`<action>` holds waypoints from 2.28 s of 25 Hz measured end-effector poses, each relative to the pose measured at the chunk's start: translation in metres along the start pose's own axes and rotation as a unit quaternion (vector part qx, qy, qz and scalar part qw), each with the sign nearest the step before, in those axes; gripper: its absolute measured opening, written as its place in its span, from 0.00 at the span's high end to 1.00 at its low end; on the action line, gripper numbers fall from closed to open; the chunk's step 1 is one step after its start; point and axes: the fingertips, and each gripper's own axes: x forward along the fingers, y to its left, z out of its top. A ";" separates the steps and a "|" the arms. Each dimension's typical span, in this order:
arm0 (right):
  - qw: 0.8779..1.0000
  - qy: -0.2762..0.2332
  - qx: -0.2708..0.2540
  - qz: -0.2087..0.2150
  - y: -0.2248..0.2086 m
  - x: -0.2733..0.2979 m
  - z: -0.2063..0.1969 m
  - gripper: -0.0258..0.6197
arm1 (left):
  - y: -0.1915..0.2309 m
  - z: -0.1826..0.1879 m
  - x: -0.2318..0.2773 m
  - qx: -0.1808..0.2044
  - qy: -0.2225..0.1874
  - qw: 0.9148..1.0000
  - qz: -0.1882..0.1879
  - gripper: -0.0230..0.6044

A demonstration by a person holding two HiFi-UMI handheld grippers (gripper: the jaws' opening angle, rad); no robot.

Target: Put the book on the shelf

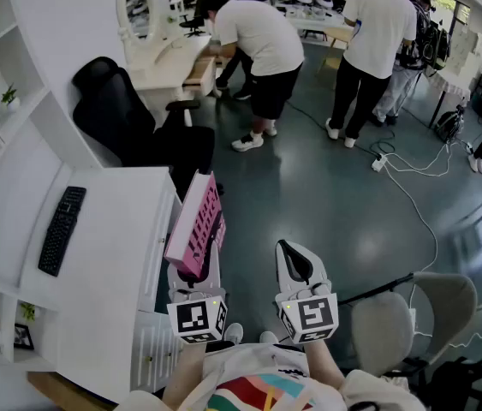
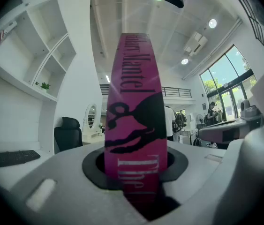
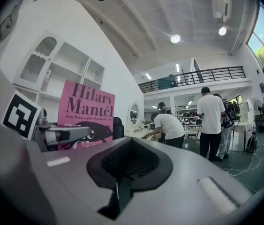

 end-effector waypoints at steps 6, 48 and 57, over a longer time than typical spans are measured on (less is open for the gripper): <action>1.000 -0.005 0.005 0.005 -0.002 -0.008 -0.001 0.96 | -0.006 0.005 -0.008 0.001 -0.007 1.000 0.003 0.72; 0.994 -0.006 0.080 0.078 -0.112 0.046 -0.033 0.96 | -0.025 -0.008 0.102 -0.001 -0.025 0.997 0.078 0.72; 0.989 0.014 0.069 0.131 -0.126 0.143 -0.036 0.96 | 0.012 -0.027 0.166 -0.008 -0.016 0.993 0.119 0.72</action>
